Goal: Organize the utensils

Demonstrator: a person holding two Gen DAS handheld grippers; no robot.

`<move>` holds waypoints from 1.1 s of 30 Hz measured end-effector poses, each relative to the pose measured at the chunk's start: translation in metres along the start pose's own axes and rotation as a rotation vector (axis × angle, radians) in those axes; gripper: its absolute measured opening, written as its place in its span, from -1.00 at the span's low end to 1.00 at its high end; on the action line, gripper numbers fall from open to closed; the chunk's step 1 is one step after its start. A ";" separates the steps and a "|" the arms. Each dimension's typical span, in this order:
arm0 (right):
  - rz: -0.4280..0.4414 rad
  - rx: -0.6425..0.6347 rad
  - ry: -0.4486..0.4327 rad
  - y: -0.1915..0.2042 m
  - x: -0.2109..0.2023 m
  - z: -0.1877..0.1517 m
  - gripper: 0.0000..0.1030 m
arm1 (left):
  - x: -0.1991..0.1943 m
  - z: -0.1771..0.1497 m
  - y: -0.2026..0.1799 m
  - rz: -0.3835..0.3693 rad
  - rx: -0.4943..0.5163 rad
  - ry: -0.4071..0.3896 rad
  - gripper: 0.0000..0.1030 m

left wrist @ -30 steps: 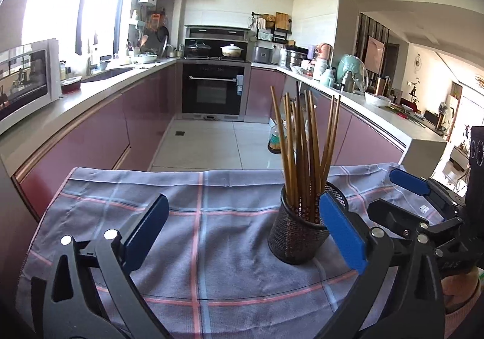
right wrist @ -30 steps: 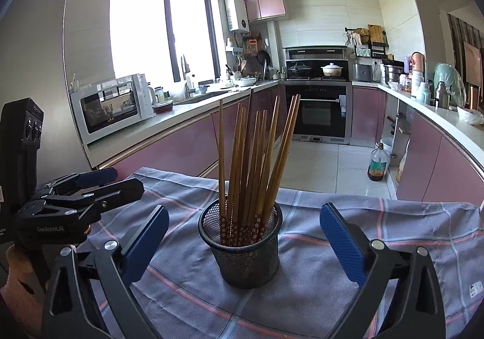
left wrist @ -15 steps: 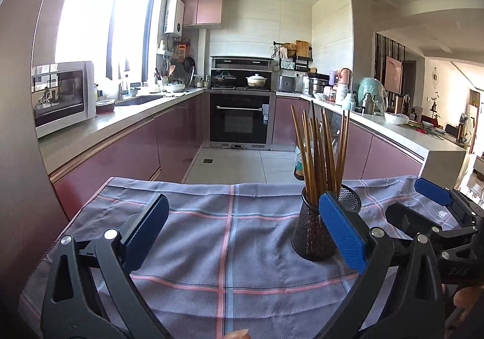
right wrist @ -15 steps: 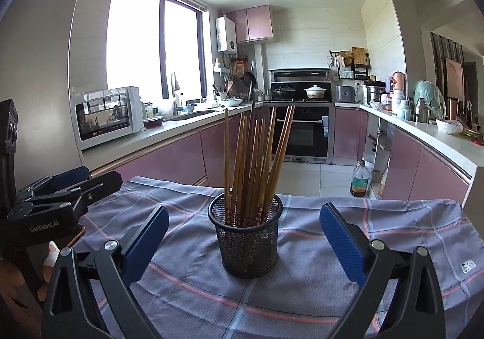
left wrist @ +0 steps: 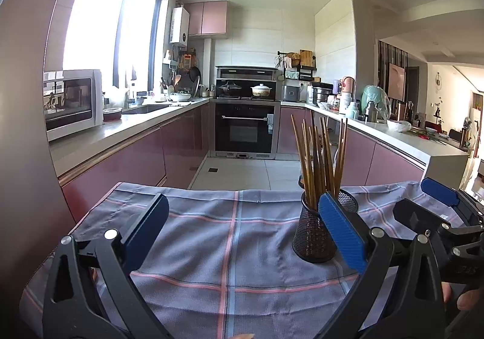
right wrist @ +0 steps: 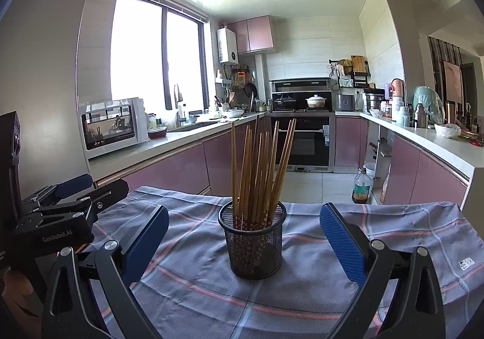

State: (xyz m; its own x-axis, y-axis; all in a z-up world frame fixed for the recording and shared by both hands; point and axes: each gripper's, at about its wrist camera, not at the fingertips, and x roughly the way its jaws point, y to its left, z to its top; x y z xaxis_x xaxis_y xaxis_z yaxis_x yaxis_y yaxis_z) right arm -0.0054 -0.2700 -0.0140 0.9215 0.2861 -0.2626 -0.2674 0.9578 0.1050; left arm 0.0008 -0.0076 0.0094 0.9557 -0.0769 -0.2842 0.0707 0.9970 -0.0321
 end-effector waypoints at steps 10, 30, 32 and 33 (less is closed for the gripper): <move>0.006 0.008 -0.008 0.001 -0.003 0.001 0.88 | -0.003 0.001 -0.001 0.000 0.012 -0.007 0.90; 0.012 0.009 -0.015 0.002 -0.004 0.003 0.88 | -0.003 0.003 -0.004 -0.003 0.007 -0.014 0.90; 0.012 0.010 -0.015 0.002 -0.004 0.003 0.88 | -0.003 0.003 -0.004 -0.003 0.007 -0.014 0.90; 0.012 0.010 -0.015 0.001 -0.004 0.003 0.88 | -0.003 0.003 -0.004 -0.003 0.006 -0.014 0.90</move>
State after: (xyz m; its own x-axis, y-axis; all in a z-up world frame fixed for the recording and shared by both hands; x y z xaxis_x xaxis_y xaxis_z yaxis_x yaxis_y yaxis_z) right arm -0.0085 -0.2697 -0.0100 0.9224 0.2969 -0.2470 -0.2757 0.9541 0.1172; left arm -0.0010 -0.0113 0.0136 0.9593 -0.0795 -0.2709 0.0749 0.9968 -0.0274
